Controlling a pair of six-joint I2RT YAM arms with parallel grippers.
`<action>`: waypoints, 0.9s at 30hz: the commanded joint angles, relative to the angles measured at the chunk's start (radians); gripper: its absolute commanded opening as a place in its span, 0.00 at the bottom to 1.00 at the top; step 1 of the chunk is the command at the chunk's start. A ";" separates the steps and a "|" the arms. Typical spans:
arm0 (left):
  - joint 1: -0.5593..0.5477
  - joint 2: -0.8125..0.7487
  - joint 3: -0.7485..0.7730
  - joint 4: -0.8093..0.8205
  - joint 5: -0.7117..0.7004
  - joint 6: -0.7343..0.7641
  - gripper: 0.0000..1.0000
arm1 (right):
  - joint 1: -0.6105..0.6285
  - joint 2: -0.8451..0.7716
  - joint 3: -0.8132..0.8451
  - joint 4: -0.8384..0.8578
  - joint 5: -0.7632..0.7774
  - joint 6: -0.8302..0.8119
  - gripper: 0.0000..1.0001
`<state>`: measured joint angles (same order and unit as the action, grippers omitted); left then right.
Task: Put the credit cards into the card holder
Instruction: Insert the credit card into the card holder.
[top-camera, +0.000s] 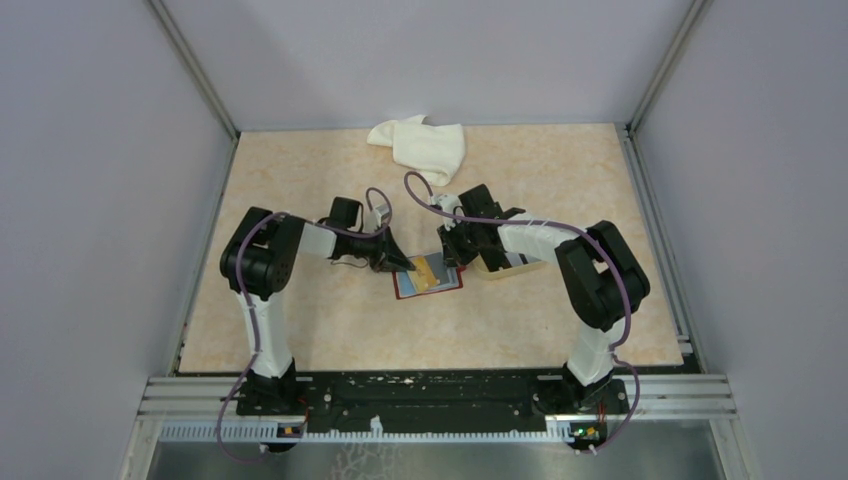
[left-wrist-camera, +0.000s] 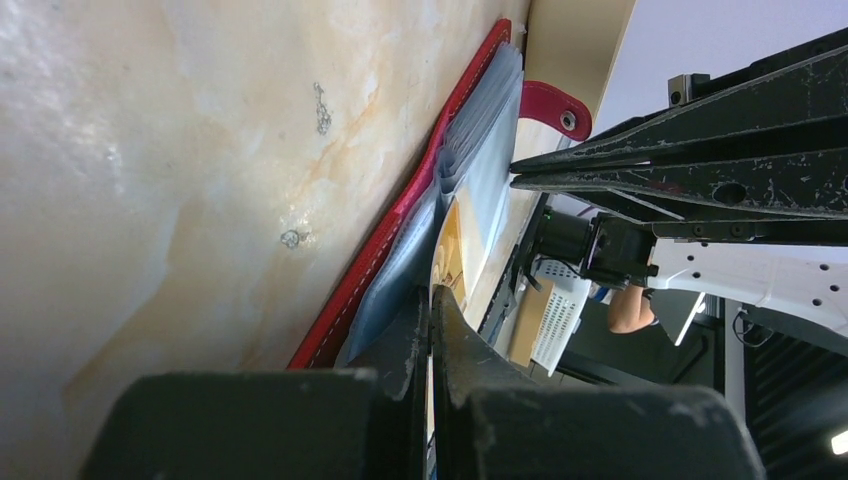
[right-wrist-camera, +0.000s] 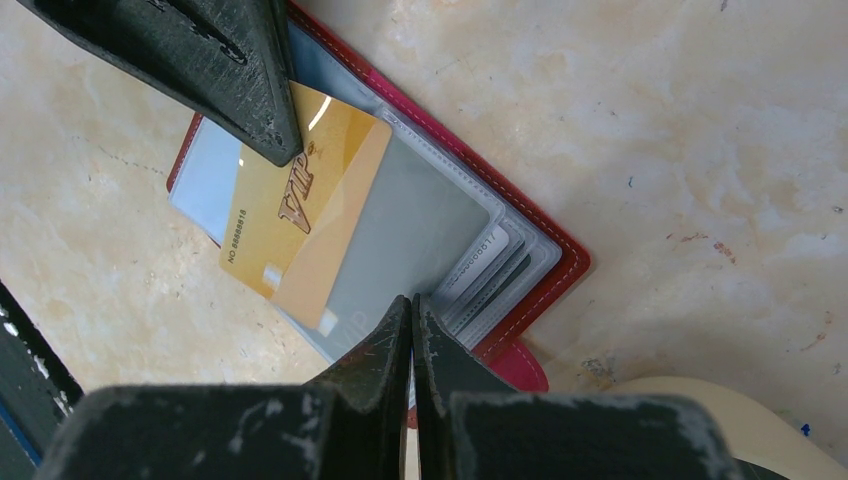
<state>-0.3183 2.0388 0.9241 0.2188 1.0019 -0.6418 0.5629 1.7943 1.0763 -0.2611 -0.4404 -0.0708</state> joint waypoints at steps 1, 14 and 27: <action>-0.017 0.050 0.022 -0.093 -0.054 0.051 0.00 | 0.048 0.032 0.012 0.001 0.003 -0.012 0.00; -0.048 0.086 0.109 -0.113 -0.049 0.032 0.06 | 0.054 0.029 0.018 -0.007 -0.003 -0.015 0.00; -0.049 0.086 0.107 -0.095 -0.063 0.032 0.29 | 0.055 -0.122 0.054 -0.098 -0.168 -0.230 0.36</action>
<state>-0.3538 2.0930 1.0328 0.1352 0.9989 -0.6350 0.5926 1.7752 1.0962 -0.3187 -0.4664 -0.1520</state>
